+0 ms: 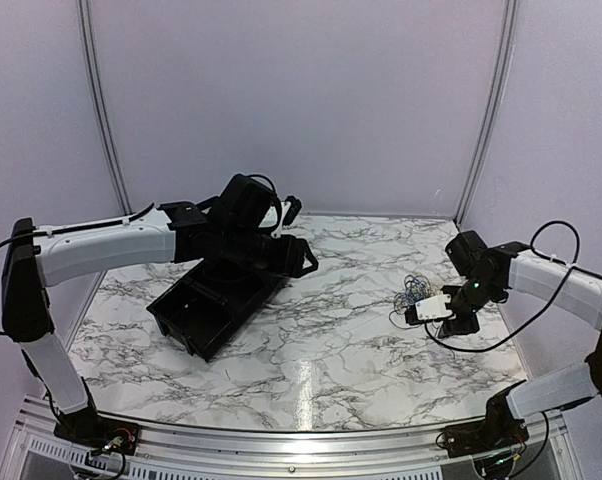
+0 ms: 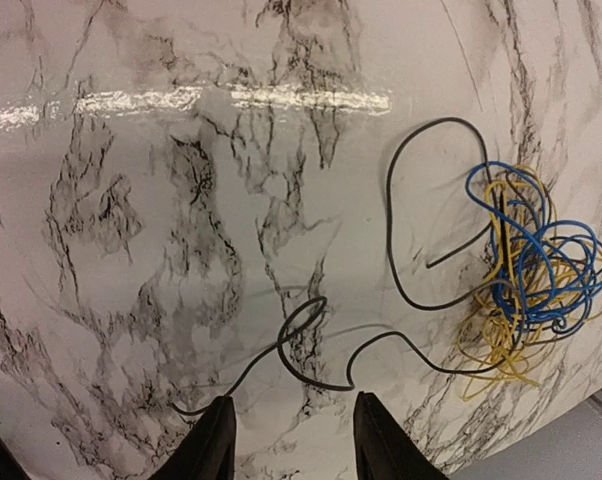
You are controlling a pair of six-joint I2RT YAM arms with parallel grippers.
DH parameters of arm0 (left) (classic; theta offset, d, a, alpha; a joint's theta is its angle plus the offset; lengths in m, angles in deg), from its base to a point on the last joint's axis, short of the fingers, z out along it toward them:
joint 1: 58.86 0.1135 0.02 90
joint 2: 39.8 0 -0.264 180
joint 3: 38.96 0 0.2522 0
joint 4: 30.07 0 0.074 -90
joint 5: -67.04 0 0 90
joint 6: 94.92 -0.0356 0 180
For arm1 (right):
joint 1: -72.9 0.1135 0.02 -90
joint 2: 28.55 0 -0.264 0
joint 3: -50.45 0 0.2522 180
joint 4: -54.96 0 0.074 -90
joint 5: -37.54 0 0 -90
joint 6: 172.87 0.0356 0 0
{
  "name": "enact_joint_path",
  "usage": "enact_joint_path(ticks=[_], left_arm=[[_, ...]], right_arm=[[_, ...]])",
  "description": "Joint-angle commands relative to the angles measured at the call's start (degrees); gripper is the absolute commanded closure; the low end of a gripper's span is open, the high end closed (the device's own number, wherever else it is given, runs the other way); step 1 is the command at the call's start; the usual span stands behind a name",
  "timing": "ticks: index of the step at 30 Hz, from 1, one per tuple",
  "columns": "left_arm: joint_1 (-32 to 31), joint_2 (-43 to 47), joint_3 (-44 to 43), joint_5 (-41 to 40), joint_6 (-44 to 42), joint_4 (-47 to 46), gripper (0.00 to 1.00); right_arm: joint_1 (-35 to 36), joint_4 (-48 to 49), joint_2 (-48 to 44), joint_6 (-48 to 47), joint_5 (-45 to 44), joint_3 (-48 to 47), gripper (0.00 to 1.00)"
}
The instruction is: Untangle the cables
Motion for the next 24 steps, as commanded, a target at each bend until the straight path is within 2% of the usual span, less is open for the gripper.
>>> enact_joint_path(ticks=[1, 11, 13, 16, 18, 22, 24], left_arm=[[-0.31, 2.22, 0.98, -1.11, 0.51, -0.73, 0.36], [-0.27, 4.19, 3.42, -2.56, 1.50, -1.15, 0.35], [-0.27, 4.56, 3.91, -3.01, 1.48, -1.37, 0.35], [-0.27, 4.53, 4.53, -3.36, 1.38, -1.84, 0.35], [-0.31, 4.46, 4.81, -4.40, 1.55, -2.23, 0.35], [-0.74, 4.78, 5.93, -8.83, 0.53, -4.53, 0.34], [-0.79, 4.64, 6.08, -9.37, -0.53, -5.66, 0.34]], right_arm=[[2.50, 4.87, 0.98, -3.76, -3.90, 1.61, 0.59], [3.11, 10.24, 3.98, -8.67, -8.22, 4.79, 0.67], [3.10, 10.76, 3.98, -9.27, -8.32, 5.03, 0.74], [4.41, 9.93, 4.27, -8.28, -7.63, 3.97, 0.92], [7.55, 6.66, 4.48, -4.80, -4.97, 0.78, 1.00], [14.12, -0.69, 5.43, 6.75, 7.68, -10.90, 1.00], [15.18, -3.43, 6.21, 12.23, 14.36, -16.54, 1.00]])
